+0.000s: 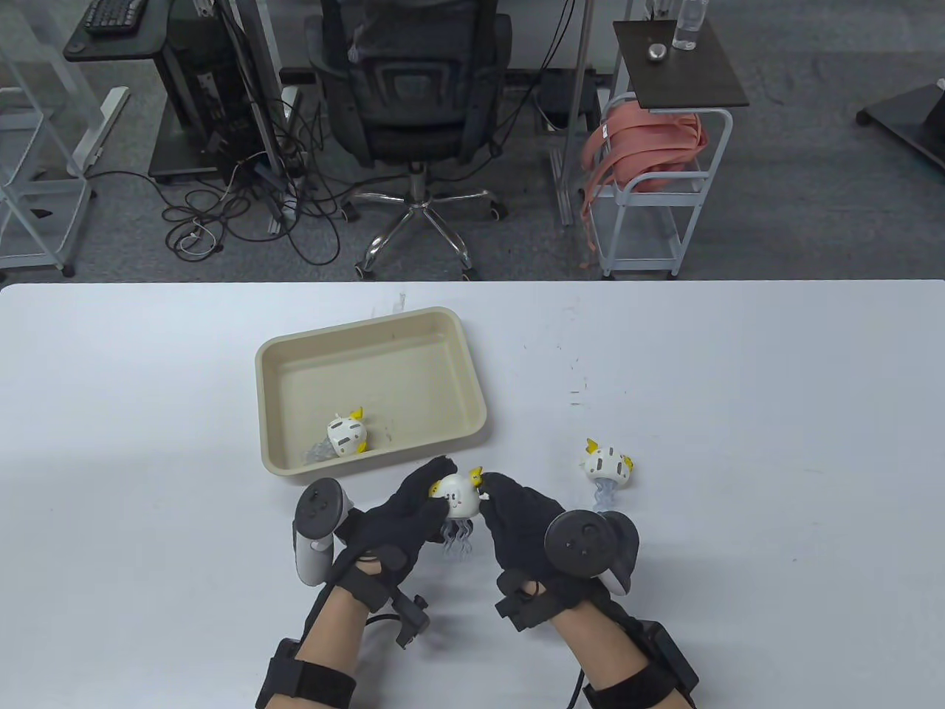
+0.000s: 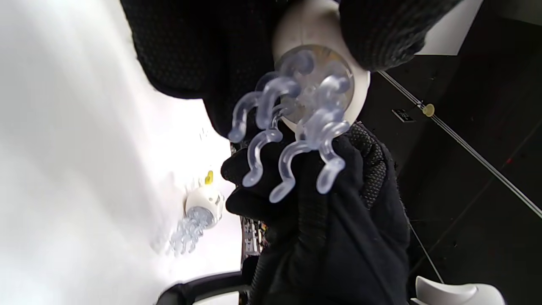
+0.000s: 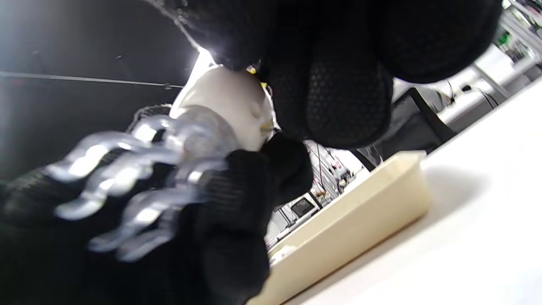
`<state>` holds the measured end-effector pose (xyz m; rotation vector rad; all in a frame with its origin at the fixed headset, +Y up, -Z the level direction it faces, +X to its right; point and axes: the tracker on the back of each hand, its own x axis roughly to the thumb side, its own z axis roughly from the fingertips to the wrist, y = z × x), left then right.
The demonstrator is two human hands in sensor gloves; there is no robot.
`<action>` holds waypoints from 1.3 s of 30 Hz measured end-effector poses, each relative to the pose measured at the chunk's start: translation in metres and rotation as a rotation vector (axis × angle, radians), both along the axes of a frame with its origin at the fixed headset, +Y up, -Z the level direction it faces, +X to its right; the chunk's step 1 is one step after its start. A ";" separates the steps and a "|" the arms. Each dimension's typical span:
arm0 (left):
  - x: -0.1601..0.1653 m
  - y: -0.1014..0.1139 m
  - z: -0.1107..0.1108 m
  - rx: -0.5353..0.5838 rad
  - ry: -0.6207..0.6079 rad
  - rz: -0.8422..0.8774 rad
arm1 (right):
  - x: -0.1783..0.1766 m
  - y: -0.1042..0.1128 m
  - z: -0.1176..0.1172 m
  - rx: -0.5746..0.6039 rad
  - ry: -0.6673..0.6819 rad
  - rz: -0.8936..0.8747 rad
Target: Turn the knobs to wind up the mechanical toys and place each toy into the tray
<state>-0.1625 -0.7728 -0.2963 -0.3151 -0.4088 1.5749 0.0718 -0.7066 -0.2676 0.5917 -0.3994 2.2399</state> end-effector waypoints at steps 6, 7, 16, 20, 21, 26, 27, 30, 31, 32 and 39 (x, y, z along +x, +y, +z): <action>0.001 -0.001 0.000 -0.009 -0.010 0.004 | -0.001 0.003 0.003 0.098 -0.035 0.065; 0.001 -0.001 0.000 -0.009 -0.010 0.003 | -0.001 0.003 0.004 0.113 -0.039 0.070; 0.006 0.008 0.002 0.098 -0.021 -0.112 | 0.015 -0.010 -0.012 -0.247 -0.060 -0.213; 0.007 0.010 0.003 0.126 -0.022 -0.137 | 0.021 -0.020 -0.018 -0.408 -0.026 -0.340; 0.007 0.010 0.003 0.129 -0.017 -0.146 | 0.021 -0.021 -0.018 -0.410 -0.027 -0.337; 0.006 0.011 0.003 0.124 -0.013 -0.145 | 0.021 -0.017 -0.017 -0.357 -0.042 -0.286; 0.006 0.012 0.003 0.126 -0.009 -0.147 | 0.020 -0.016 -0.016 -0.329 -0.052 -0.283; 0.004 0.013 0.003 0.131 0.011 -0.158 | 0.018 -0.012 -0.011 -0.245 -0.074 -0.254; 0.003 0.013 0.003 0.130 0.011 -0.162 | 0.017 -0.011 -0.011 -0.226 -0.072 -0.248; 0.003 0.012 0.003 0.127 0.010 -0.164 | 0.016 -0.009 -0.009 -0.208 -0.066 -0.234; -0.003 0.010 0.001 0.058 0.027 -0.043 | 0.003 -0.003 -0.004 -0.091 0.057 -0.111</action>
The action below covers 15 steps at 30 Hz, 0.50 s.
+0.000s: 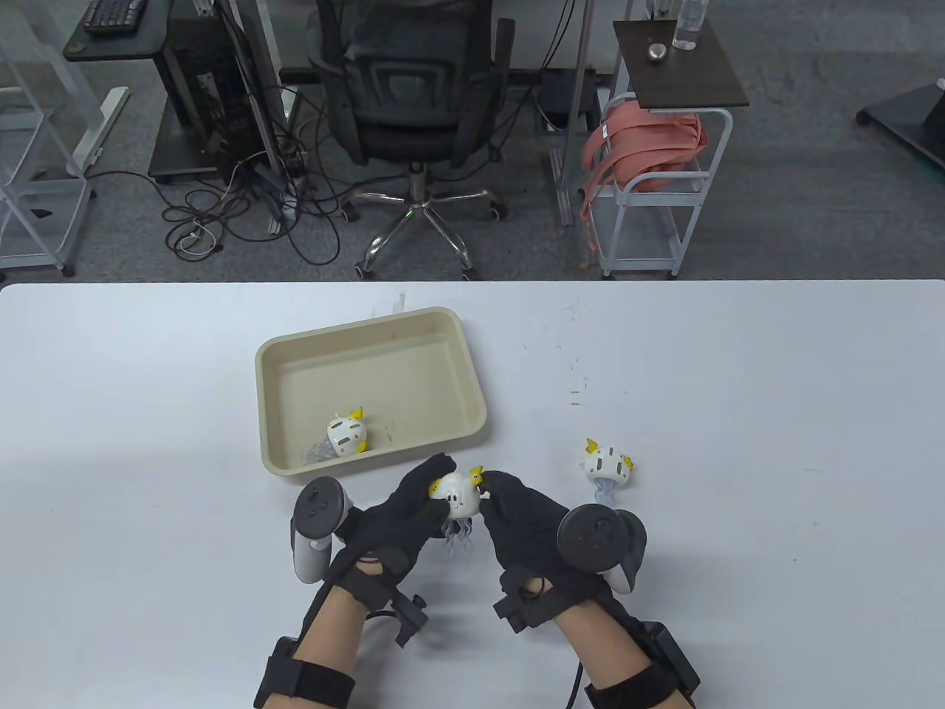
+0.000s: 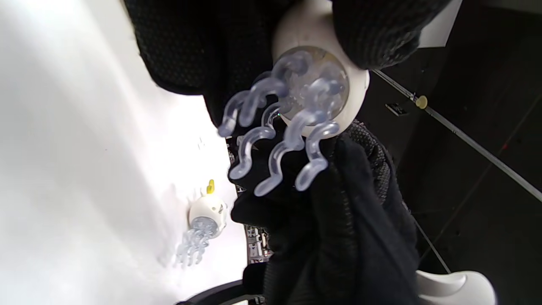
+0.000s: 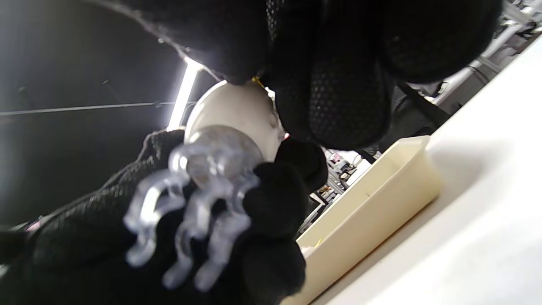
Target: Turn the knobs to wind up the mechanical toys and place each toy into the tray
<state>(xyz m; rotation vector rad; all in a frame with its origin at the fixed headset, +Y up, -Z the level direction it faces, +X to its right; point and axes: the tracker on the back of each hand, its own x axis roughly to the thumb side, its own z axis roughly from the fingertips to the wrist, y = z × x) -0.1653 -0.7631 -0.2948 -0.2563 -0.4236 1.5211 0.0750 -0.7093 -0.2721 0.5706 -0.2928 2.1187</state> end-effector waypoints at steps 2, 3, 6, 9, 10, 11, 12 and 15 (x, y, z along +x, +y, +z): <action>0.000 -0.002 0.000 -0.016 -0.016 0.038 | -0.002 0.003 0.003 0.063 -0.009 0.043; 0.001 -0.003 -0.001 -0.032 -0.030 0.060 | -0.003 0.004 0.006 0.112 -0.029 0.063; 0.005 -0.006 -0.001 -0.104 -0.090 0.143 | -0.002 0.009 0.009 0.210 -0.056 0.107; 0.006 -0.006 -0.001 -0.090 -0.077 0.110 | -0.001 0.010 0.010 0.238 -0.072 0.138; 0.006 -0.007 -0.001 -0.085 -0.082 0.095 | -0.001 0.009 0.010 0.257 -0.076 0.148; 0.007 -0.007 -0.001 -0.090 -0.080 0.091 | 0.000 0.009 0.010 0.265 -0.081 0.162; 0.008 -0.008 -0.001 -0.098 -0.082 0.094 | 0.000 0.010 0.010 0.270 -0.089 0.173; 0.010 -0.006 0.000 -0.082 -0.091 0.085 | 0.004 0.010 0.006 0.190 -0.098 0.099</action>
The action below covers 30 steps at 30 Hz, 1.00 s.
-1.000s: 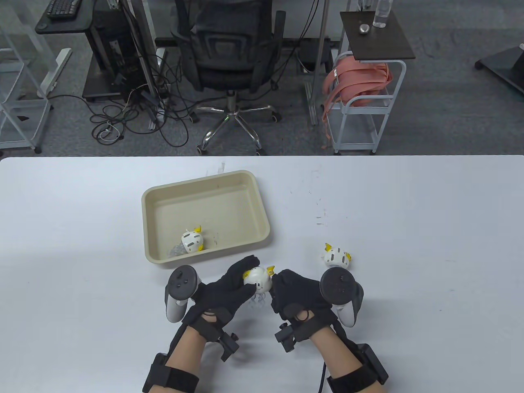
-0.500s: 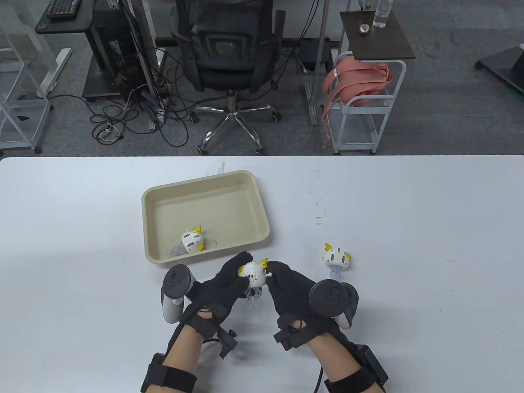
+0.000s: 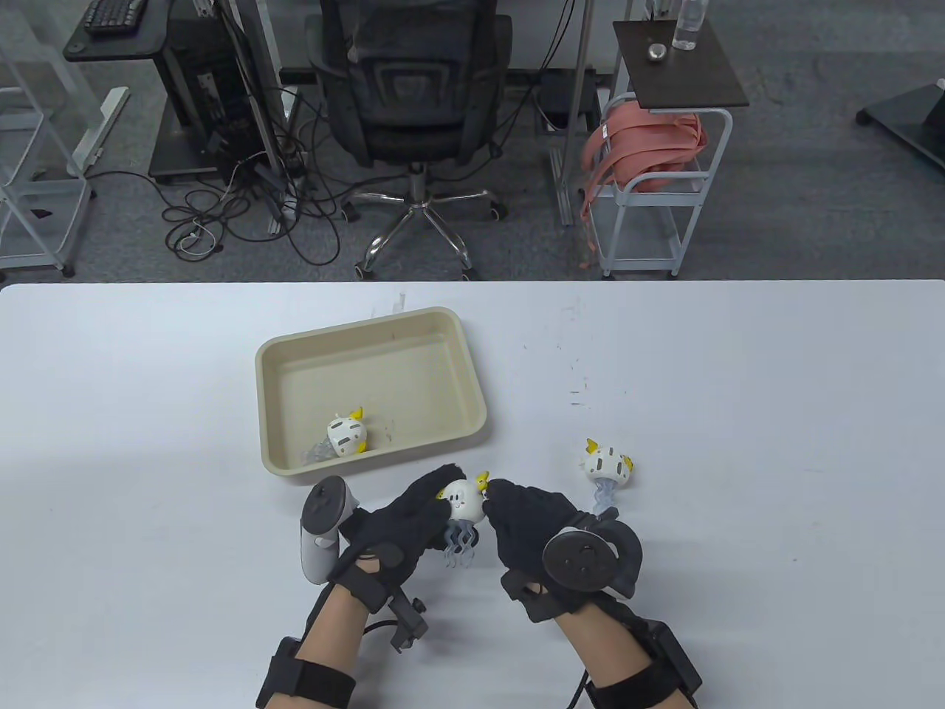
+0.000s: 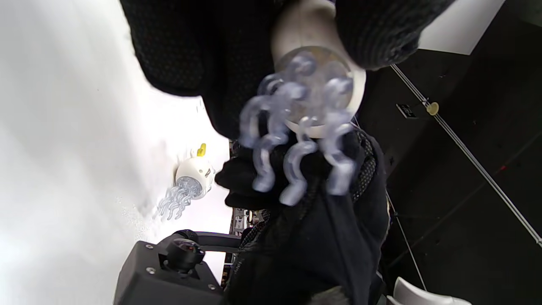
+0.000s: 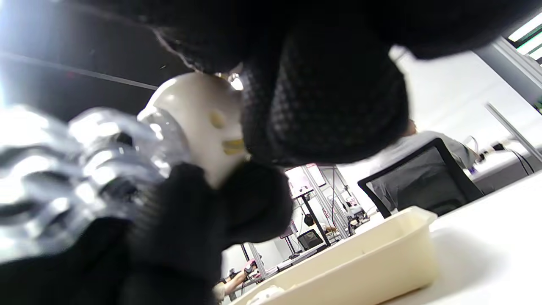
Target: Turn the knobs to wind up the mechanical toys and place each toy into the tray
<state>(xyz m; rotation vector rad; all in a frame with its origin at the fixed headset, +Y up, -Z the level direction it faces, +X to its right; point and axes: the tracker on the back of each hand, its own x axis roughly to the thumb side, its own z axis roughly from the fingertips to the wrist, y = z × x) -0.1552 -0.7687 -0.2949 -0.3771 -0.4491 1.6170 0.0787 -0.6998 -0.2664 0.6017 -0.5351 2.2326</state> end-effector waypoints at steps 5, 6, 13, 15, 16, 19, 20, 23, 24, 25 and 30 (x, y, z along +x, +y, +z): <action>0.001 0.007 0.001 0.101 0.032 -0.120 | 0.012 -0.012 -0.013 -0.312 0.013 -0.223; 0.001 0.007 0.001 0.113 0.037 -0.133 | 0.014 -0.015 -0.014 -0.354 0.015 -0.252; 0.000 0.018 0.003 0.230 0.046 -0.213 | 0.020 -0.031 -0.022 -0.633 0.068 -0.508; 0.000 0.020 0.004 0.258 0.052 -0.236 | 0.021 -0.034 -0.023 -0.671 0.073 -0.532; 0.001 0.021 0.004 0.269 0.055 -0.245 | 0.022 -0.036 -0.023 -0.699 0.076 -0.549; 0.002 0.025 0.006 0.313 0.072 -0.269 | 0.024 -0.039 -0.024 -0.756 0.093 -0.599; 0.002 0.027 0.007 0.330 0.073 -0.283 | 0.025 -0.040 -0.024 -0.772 0.097 -0.602; 0.002 0.029 0.008 0.368 0.086 -0.305 | 0.025 -0.040 -0.025 -0.784 0.105 -0.606; 0.002 0.029 0.008 0.373 0.087 -0.305 | 0.025 -0.040 -0.025 -0.789 0.107 -0.606; 0.002 0.029 0.009 0.374 0.087 -0.306 | 0.025 -0.041 -0.025 -0.797 0.107 -0.607; 0.002 0.030 0.010 0.405 0.100 -0.347 | 0.025 -0.043 -0.026 -0.804 0.109 -0.581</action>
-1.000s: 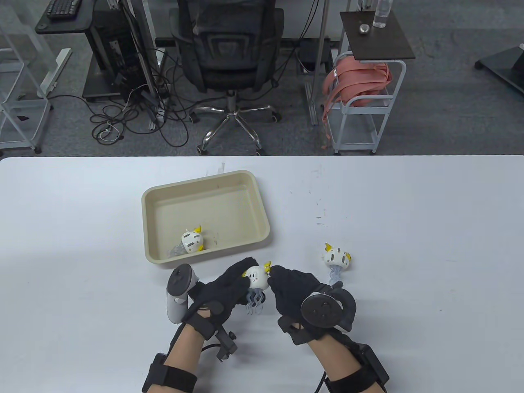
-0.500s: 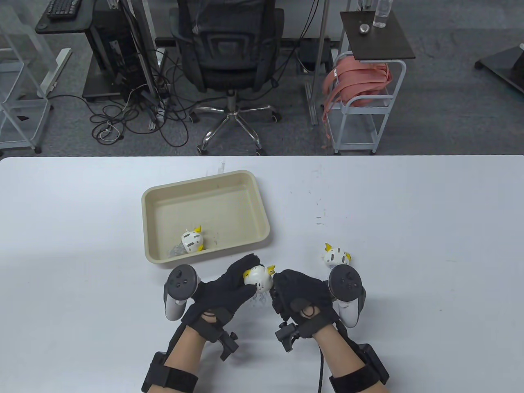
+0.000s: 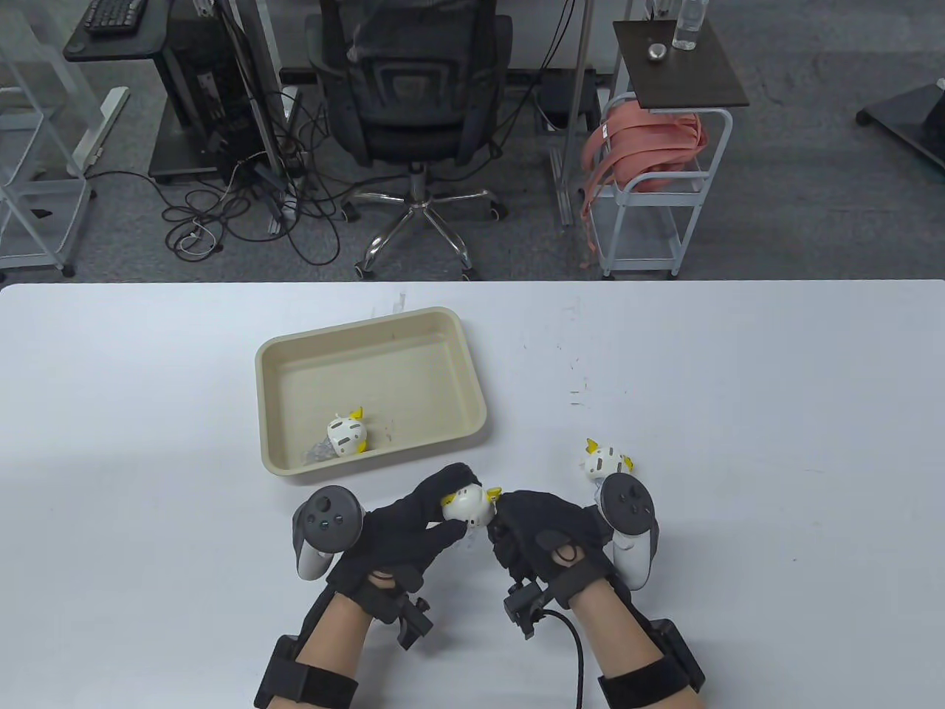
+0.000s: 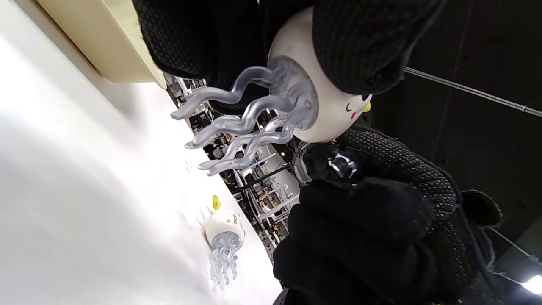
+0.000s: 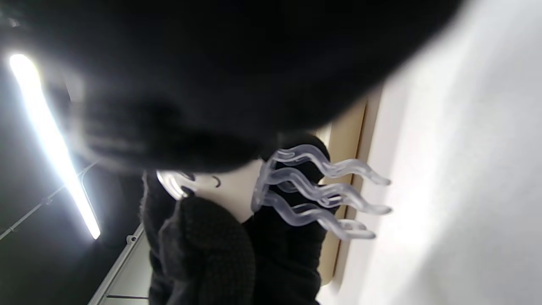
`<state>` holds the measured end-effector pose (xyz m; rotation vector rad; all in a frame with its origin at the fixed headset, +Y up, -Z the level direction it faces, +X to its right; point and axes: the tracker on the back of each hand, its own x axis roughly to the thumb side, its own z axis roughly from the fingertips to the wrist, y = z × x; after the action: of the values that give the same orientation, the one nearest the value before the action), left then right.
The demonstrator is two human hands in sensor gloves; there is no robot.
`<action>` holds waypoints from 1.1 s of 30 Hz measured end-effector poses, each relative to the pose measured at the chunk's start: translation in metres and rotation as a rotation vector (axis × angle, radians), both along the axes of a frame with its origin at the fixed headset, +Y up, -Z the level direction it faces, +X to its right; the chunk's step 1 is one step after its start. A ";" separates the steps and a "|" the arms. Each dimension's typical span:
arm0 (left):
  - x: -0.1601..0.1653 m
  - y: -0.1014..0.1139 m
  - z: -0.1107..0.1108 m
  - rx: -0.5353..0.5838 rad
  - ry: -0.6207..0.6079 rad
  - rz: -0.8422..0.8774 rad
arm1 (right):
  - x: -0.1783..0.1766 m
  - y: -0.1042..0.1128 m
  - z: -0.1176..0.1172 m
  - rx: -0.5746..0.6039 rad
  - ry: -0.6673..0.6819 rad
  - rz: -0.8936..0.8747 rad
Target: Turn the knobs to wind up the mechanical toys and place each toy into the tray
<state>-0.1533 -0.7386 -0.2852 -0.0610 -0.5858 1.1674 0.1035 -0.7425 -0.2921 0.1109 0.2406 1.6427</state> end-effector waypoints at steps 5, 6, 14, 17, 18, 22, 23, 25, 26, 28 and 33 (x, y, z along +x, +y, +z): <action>-0.002 -0.002 -0.001 -0.030 0.009 0.035 | -0.001 0.004 0.001 0.037 0.005 0.036; -0.002 -0.002 -0.001 -0.031 0.016 0.039 | -0.001 0.005 0.002 0.048 0.004 0.042; -0.014 0.004 -0.004 -0.028 0.111 0.026 | 0.003 0.013 0.005 0.155 -0.031 0.137; -0.023 0.014 -0.006 0.008 0.176 -0.017 | 0.006 0.014 0.005 0.167 -0.043 0.143; -0.026 0.017 -0.006 0.021 0.192 -0.033 | 0.007 0.014 0.004 0.166 -0.047 0.142; -0.037 0.036 -0.013 0.083 0.323 -0.127 | 0.011 0.013 0.004 0.159 -0.065 0.124; -0.038 0.038 -0.014 0.095 0.348 -0.153 | 0.012 0.013 0.004 0.162 -0.067 0.129; -0.039 0.044 -0.019 0.126 0.411 -0.245 | 0.013 0.013 0.004 0.168 -0.071 0.142; -0.039 0.046 -0.023 0.142 0.424 -0.287 | 0.013 0.013 0.004 0.170 -0.073 0.142; -0.037 0.049 -0.030 0.169 0.461 -0.381 | 0.013 0.012 0.004 0.173 -0.075 0.138; -0.027 0.047 -0.052 0.211 0.523 -0.603 | 0.014 0.012 0.004 0.183 -0.076 0.138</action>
<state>-0.1807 -0.6913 -0.3371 0.2305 -0.1929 0.4950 0.1170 -0.7307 -0.2883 0.1735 0.0399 1.8010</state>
